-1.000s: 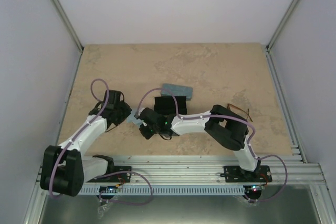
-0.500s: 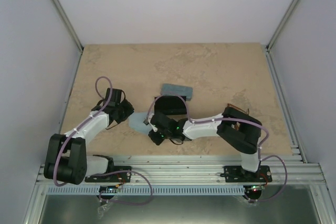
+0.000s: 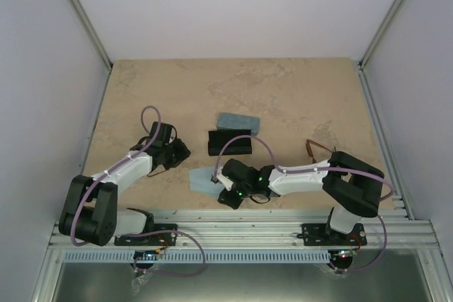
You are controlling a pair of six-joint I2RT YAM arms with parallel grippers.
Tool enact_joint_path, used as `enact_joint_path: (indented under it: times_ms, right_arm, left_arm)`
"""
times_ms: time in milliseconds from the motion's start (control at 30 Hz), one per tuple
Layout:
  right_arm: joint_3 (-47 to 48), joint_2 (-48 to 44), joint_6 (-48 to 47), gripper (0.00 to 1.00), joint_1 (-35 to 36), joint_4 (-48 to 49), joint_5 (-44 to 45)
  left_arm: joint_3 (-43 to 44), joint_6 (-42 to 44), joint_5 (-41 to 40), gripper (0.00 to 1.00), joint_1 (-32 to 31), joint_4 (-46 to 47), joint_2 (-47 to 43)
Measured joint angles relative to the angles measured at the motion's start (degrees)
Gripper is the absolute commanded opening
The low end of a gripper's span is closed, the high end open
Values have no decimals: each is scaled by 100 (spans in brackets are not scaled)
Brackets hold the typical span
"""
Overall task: Organize the sunglasses
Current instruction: Move the glasses cleaning cloth to the center of the board, then fold the glasses cleaning cloth at the center of the board.
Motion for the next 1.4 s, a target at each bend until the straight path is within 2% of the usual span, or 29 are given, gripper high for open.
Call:
enact_joint_path:
  times_ms: [167,300,567,700,800,933,1033,1133,1167,1400]
  right_arm:
    - [-59,-402,168,36,-101,-538,138]
    - [20,-682,586,40,-457,-588,739]
    - [634,94,997,46,-638,-686,1462]
    - [914,463,1075,46,-638,-682,1580]
    - [1134,695,1095,41,-638,-636,1637]
    - [1252,852,1097,29,-638,-498,1622]
    - [1248,868,1102,14,-638,-444,1547]
    - [1237,890,1139,1,-634,-391,1482]
    - [1233,894,1150,1,-634,-380,1462]
    - [1067,732,1182,0,-634,-354,1447]
  left_arm:
    - [-140,-24,33,30,-468,-4,-63]
    - [-334,-79,-28,34,-605,-125,-221]
    - [-466,-186,-319,42,-833,-632,-568]
    - [-525,-251,-361,41,-946,-730,-575]
    - [-527,-267,-363,35,-994,-691,-549]
    - [-529,-273,-245,24,-1054,-503,-407]
    - [-546,-282,-136,16,-1108,-358,-317]
    - [-586,-269,-79,5,-1128,-238,-273]
    - [-595,-260,-70,0,-1128,-201,-249]
    - [-581,-160,-59,0,-1143,-166,-212]
